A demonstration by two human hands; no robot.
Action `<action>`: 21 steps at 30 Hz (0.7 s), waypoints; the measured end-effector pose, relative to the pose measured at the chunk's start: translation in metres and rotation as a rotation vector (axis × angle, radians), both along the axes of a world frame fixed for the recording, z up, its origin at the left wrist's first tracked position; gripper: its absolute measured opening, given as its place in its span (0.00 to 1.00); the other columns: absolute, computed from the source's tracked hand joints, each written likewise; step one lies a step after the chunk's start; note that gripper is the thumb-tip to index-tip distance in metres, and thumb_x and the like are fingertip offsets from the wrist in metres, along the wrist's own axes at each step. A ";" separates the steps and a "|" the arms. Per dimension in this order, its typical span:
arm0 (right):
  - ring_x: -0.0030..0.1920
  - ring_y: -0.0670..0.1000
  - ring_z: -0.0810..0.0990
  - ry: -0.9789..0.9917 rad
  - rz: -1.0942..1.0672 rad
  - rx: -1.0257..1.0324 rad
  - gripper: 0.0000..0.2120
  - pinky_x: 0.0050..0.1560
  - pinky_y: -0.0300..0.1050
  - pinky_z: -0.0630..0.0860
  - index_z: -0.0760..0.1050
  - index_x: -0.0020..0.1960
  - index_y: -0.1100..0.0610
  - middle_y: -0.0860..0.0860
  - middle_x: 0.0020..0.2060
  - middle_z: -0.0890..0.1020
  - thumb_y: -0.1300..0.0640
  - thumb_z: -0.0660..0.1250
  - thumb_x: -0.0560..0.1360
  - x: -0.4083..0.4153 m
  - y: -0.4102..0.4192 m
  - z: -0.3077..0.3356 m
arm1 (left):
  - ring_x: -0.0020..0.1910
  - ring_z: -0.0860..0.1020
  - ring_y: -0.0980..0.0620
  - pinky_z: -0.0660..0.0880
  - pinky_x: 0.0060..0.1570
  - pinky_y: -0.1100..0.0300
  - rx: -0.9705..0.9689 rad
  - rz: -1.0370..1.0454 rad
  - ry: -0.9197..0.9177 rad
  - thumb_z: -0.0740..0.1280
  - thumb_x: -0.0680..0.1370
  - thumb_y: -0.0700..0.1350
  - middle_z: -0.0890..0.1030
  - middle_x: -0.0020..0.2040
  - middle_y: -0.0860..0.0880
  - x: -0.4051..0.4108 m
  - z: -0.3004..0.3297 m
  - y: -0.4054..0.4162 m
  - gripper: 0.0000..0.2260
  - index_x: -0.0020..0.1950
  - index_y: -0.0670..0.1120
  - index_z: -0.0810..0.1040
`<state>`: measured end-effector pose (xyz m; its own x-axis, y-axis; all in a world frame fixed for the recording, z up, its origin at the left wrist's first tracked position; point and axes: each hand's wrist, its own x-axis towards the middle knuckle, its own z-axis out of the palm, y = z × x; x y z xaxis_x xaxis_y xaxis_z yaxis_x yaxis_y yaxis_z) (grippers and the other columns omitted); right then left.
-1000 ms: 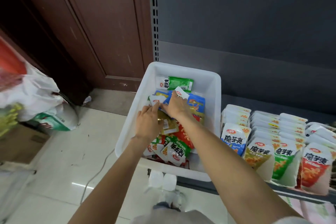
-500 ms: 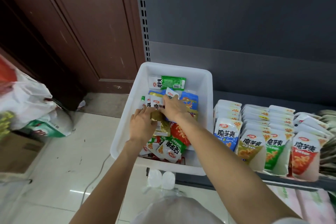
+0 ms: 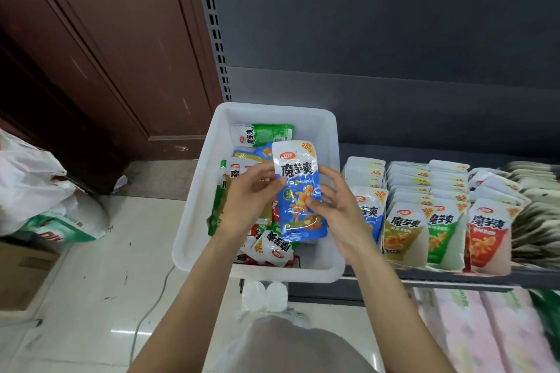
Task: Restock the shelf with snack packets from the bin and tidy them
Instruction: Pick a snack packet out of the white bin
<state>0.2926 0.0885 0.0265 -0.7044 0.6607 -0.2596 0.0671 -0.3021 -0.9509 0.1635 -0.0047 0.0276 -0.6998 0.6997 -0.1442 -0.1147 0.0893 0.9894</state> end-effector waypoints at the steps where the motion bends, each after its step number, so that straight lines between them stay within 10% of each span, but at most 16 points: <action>1: 0.48 0.48 0.83 -0.017 -0.027 0.043 0.21 0.44 0.45 0.80 0.69 0.60 0.45 0.50 0.49 0.83 0.66 0.67 0.75 0.005 0.001 0.002 | 0.49 0.81 0.50 0.80 0.44 0.59 0.008 0.002 0.036 0.70 0.74 0.38 0.83 0.48 0.49 0.005 0.003 0.003 0.08 0.51 0.47 0.80; 7: 0.45 0.47 0.83 0.022 -0.156 0.457 0.29 0.43 0.40 0.79 0.66 0.66 0.43 0.51 0.48 0.82 0.67 0.68 0.74 0.059 0.023 0.046 | 0.36 0.79 0.65 0.74 0.40 0.71 0.088 -0.169 0.243 0.72 0.72 0.37 0.82 0.38 0.64 0.050 0.022 0.028 0.13 0.45 0.55 0.78; 13: 0.54 0.48 0.79 0.045 -0.376 0.566 0.24 0.45 0.37 0.77 0.71 0.60 0.43 0.47 0.57 0.76 0.70 0.65 0.75 0.110 0.042 0.034 | 0.54 0.74 0.56 0.71 0.56 0.62 -0.209 -0.332 0.794 0.71 0.73 0.47 0.78 0.57 0.53 0.072 -0.019 0.043 0.17 0.62 0.52 0.76; 19: 0.63 0.37 0.71 -0.038 -0.351 0.508 0.29 0.58 0.39 0.74 0.63 0.69 0.42 0.37 0.69 0.66 0.67 0.65 0.76 0.105 0.033 -0.006 | 0.58 0.72 0.56 0.69 0.62 0.59 -0.221 -0.383 0.716 0.70 0.74 0.43 0.74 0.62 0.53 0.073 -0.036 0.046 0.21 0.66 0.52 0.72; 21: 0.58 0.48 0.77 -0.132 -0.303 0.565 0.30 0.56 0.51 0.78 0.62 0.70 0.40 0.36 0.66 0.69 0.65 0.65 0.77 0.101 0.034 -0.019 | 0.57 0.71 0.59 0.69 0.60 0.61 -0.212 -0.393 0.637 0.70 0.74 0.43 0.73 0.63 0.55 0.072 -0.034 0.047 0.22 0.67 0.53 0.71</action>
